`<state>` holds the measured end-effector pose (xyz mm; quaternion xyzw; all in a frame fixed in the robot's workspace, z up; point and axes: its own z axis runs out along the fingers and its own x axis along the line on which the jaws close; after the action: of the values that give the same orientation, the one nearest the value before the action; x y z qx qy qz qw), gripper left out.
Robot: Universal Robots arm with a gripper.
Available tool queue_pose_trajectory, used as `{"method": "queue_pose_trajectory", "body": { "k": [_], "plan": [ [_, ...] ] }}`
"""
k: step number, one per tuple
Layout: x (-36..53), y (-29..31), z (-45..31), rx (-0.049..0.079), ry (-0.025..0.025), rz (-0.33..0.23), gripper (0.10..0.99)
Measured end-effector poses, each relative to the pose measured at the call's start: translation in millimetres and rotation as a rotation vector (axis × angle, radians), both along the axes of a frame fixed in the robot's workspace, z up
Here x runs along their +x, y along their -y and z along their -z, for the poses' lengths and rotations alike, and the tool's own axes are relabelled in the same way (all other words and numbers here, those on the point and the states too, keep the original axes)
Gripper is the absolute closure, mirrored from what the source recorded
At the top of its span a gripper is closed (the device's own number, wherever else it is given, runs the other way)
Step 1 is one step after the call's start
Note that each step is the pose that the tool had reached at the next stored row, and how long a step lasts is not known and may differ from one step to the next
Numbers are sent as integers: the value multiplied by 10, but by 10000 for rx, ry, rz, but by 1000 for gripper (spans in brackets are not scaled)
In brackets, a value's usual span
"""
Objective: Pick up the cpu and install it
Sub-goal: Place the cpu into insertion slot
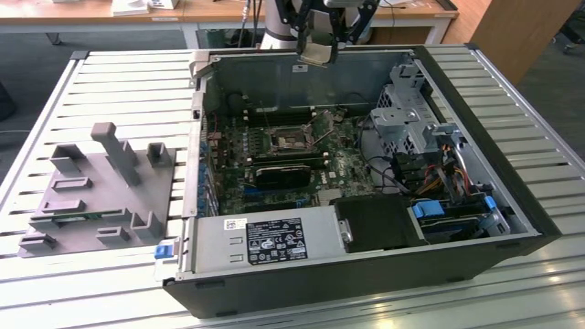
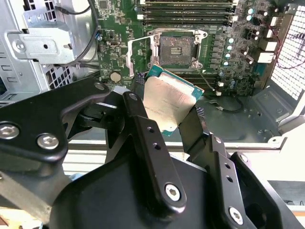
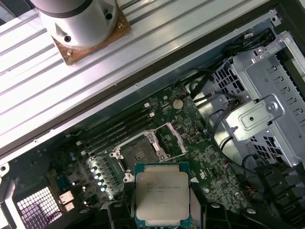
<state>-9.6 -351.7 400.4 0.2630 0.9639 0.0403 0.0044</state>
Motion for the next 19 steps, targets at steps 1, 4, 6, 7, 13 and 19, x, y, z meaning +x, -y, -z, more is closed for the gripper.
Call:
{"method": "queue_pose_trajectory", "body": {
  "k": [1, 4, 6, 7, 13, 19],
  "plan": [
    [0, 0, 0, 0, 0, 25, 545],
    [0, 0, 0, -1, 0, 110, 545],
    [0, -2, 0, -1, 0, 164, 545],
    [0, -4, 0, -4, 0, 199, 545],
    [0, -12, 1, -13, 1, 586, 545],
    [0, -19, 3, -21, 0, 1297, 545]
  ]
}}
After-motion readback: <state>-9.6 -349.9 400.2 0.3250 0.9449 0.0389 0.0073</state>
